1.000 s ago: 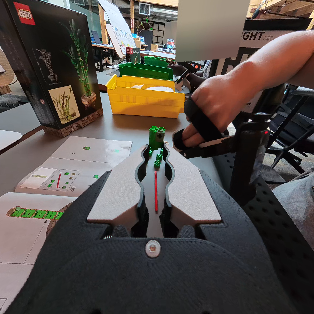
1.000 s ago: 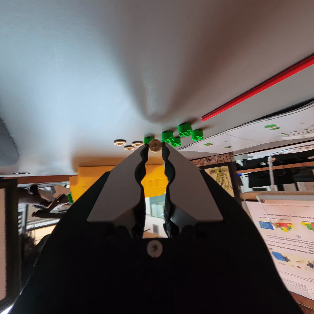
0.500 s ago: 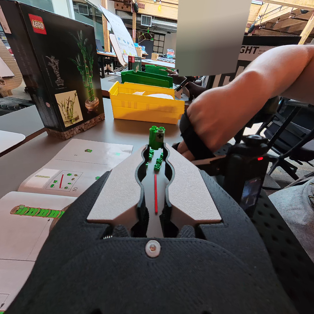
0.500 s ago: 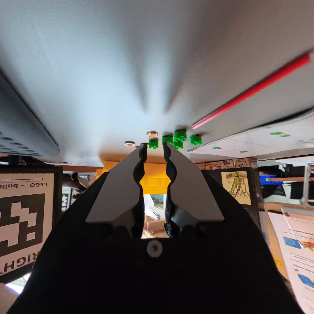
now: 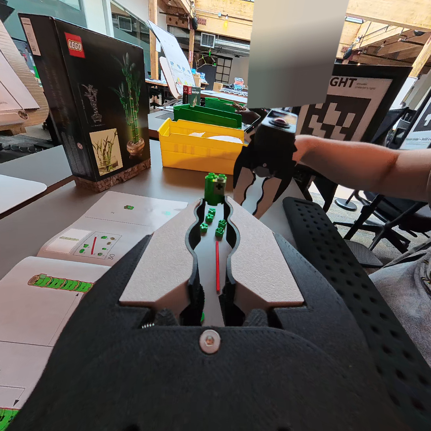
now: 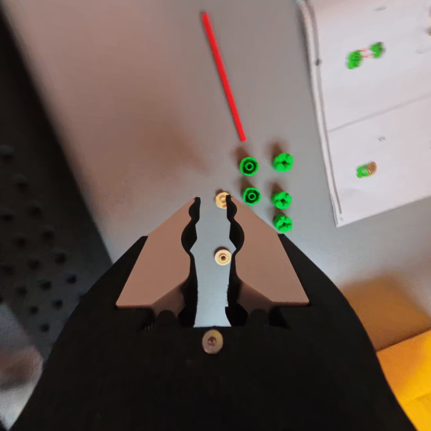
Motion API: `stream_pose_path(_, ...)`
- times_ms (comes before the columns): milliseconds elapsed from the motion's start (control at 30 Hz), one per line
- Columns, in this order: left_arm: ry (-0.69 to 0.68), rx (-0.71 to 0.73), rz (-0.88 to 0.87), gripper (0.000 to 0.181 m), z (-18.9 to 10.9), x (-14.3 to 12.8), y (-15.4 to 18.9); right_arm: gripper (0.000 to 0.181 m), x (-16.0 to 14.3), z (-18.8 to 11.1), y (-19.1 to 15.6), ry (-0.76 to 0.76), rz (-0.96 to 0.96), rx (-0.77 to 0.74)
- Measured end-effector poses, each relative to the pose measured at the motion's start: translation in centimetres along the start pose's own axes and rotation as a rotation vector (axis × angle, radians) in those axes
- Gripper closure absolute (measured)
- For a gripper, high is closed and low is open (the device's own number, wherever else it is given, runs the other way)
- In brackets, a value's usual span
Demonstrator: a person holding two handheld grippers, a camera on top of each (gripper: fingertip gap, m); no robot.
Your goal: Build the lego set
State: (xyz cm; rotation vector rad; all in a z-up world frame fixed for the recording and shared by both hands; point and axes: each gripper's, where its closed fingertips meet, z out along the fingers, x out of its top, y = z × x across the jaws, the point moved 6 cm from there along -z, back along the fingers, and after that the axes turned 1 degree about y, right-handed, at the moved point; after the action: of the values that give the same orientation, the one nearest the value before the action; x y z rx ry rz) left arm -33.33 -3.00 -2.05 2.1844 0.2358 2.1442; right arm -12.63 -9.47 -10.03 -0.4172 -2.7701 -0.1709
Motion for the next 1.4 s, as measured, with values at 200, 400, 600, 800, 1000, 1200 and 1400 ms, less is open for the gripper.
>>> stream_pose_path(200, -0.024, -0.007, 0.002, 0.168, 0.4, -0.4, 0.1, 0.158, -2.4, 0.8, 0.7, 0.252, 0.271, -0.061)
stream_pose_path(400, -0.036, -0.011, -0.002, 0.168, 0.6, -0.6, 0.2, 0.162, -2.8, 1.7, 0.5, 0.295, 0.308, -0.062)
stream_pose_path(600, -0.039, -0.010, -0.004, 0.168, 0.5, -0.7, 0.1, 0.168, -2.5, 0.3, 0.4, 0.146, 0.137, -0.210)
stream_pose_path(800, -0.030, -0.005, -0.008, 0.168, 0.3, -0.5, -0.1, 0.167, -2.8, -2.0, -1.6, -0.481, -0.568, -0.436)
stream_pose_path(1000, -0.028, -0.015, -0.011, 0.168, 0.3, -0.4, 0.1, 0.168, -7.2, -3.1, -0.8, -0.945, -0.469, -0.157)
stream_pose_path(1200, -0.037, -0.041, -0.018, 0.167, 0.6, -0.5, 0.5, 0.168, -8.8, -3.7, 0.4, -1.197, -0.176, 0.107)
stream_pose_path(1400, -0.032, -0.043, -0.020, 0.168, 0.4, -0.4, 0.4, 0.168, -8.0, -2.3, -1.4, -1.248, -0.194, 0.285)
